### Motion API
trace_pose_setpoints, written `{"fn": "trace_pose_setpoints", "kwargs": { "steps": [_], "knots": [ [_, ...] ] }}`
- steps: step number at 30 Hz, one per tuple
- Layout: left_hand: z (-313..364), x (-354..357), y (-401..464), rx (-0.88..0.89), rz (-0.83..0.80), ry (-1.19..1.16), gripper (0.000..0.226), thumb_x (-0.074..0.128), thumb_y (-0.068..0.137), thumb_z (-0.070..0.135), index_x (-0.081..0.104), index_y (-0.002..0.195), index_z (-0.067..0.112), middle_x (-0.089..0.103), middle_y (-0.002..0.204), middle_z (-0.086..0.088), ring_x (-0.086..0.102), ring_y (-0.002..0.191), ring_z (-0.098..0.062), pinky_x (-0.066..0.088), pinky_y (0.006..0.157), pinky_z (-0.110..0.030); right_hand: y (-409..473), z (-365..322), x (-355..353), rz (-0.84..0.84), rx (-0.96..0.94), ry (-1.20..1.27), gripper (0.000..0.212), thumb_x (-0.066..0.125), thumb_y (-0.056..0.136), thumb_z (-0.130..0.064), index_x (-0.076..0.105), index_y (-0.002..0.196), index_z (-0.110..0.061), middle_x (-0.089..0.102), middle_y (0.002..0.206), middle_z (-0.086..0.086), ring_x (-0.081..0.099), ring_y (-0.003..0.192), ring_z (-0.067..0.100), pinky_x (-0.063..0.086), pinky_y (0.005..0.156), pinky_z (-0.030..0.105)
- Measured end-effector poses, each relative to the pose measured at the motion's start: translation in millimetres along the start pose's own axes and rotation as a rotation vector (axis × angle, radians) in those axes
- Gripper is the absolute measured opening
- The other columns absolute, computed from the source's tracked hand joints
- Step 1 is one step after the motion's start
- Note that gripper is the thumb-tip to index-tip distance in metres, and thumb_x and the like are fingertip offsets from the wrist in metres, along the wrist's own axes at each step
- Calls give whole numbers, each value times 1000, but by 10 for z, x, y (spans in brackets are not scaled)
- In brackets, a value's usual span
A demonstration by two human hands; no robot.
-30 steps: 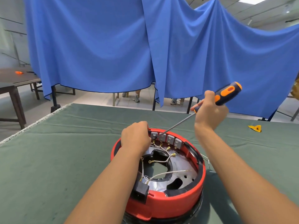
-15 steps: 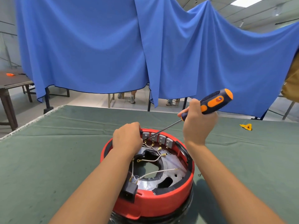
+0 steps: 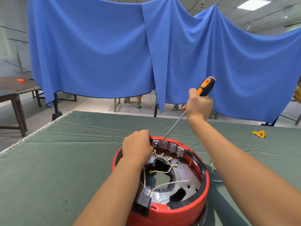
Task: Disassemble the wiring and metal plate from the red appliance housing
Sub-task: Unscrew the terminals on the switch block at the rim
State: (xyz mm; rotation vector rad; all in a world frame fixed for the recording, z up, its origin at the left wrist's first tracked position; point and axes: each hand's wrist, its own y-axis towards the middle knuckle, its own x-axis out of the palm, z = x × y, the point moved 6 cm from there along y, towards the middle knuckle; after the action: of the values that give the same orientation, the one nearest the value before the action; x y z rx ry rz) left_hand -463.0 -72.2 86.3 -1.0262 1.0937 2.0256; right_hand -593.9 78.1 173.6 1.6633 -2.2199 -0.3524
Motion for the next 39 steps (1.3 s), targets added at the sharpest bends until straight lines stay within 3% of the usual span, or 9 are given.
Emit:
{"fn": "trace_pose_setpoints", "kwargs": {
  "steps": [4, 10, 16, 23, 26, 30, 33, 37, 39],
  "knots": [
    [-2, -6, 3, 0, -11, -18, 30, 56, 81, 11, 60, 109, 22, 66, 102, 0, 60, 93, -23, 38, 70, -29, -40, 157, 55, -35, 66, -21, 25, 56, 72, -30, 45, 56, -15, 46, 33, -8, 55, 32, 11, 39, 46, 23],
    [-1, -8, 9, 16, -18, -17, 32, 54, 80, 8, 60, 109, 22, 66, 102, -1, 59, 92, -24, 36, 68, -29, -208, 16, -258, 7, 43, 286, 19, 54, 65, -23, 43, 54, -12, 40, 31, -7, 44, 28, 13, 44, 44, 25],
    [6, -30, -10, -25, -13, -55, 32, 53, 79, 5, 57, 109, 16, 64, 105, -5, 57, 94, -27, 40, 69, -32, -382, -12, -826, 154, 5, 505, 38, 57, 74, -27, 47, 39, -17, 52, 35, 3, 43, 36, 17, 35, 41, 17],
    [-15, -112, -20, -104, 10, -161, 32, 52, 75, 0, 70, 98, 12, 69, 99, -10, 60, 92, -31, 47, 77, -34, -448, 112, -903, 148, 114, 428, 39, 59, 73, -46, 59, 60, -9, 70, 62, 9, 53, 49, 12, 42, 53, 26],
    [25, -156, -62, -100, 4, -178, 36, 52, 75, -1, 73, 99, 14, 71, 98, -9, 61, 91, -28, 50, 79, -34, -540, 174, -865, 46, 86, 391, 31, 69, 78, -40, 65, 61, -15, 71, 62, 2, 60, 50, 10, 48, 50, 27],
    [100, -232, -111, -52, -74, 57, 43, 50, 80, 7, 65, 118, 22, 63, 115, -10, 50, 111, -28, 46, 87, -38, -678, 180, -791, -180, -79, 223, 16, 77, 78, -35, 69, 66, -28, 70, 62, -5, 68, 64, 15, 57, 67, 42],
    [132, -372, -182, -31, -147, 205, 48, 47, 84, 12, 48, 131, 19, 50, 129, -8, 44, 120, -28, 42, 89, -40, -744, 104, -756, -244, -173, 157, 13, 77, 77, -36, 67, 69, -33, 70, 65, -10, 67, 68, 13, 56, 72, 42],
    [72, -604, -397, -73, -207, 513, 12, 46, 87, 20, 45, 97, 14, 56, 113, -6, 54, 98, -29, 36, 69, -31, -726, 53, -742, -263, -118, 194, 13, 74, 78, -41, 71, 69, -32, 70, 62, -7, 67, 64, 16, 57, 70, 45],
    [2, -628, -490, -116, -299, 637, 9, 46, 87, 21, 40, 82, 16, 58, 95, -3, 54, 83, -27, 35, 68, -29, -707, 27, -750, -271, -95, 201, 18, 73, 78, -44, 71, 67, -30, 69, 60, -5, 66, 60, 15, 56, 66, 43]
  ]
}}
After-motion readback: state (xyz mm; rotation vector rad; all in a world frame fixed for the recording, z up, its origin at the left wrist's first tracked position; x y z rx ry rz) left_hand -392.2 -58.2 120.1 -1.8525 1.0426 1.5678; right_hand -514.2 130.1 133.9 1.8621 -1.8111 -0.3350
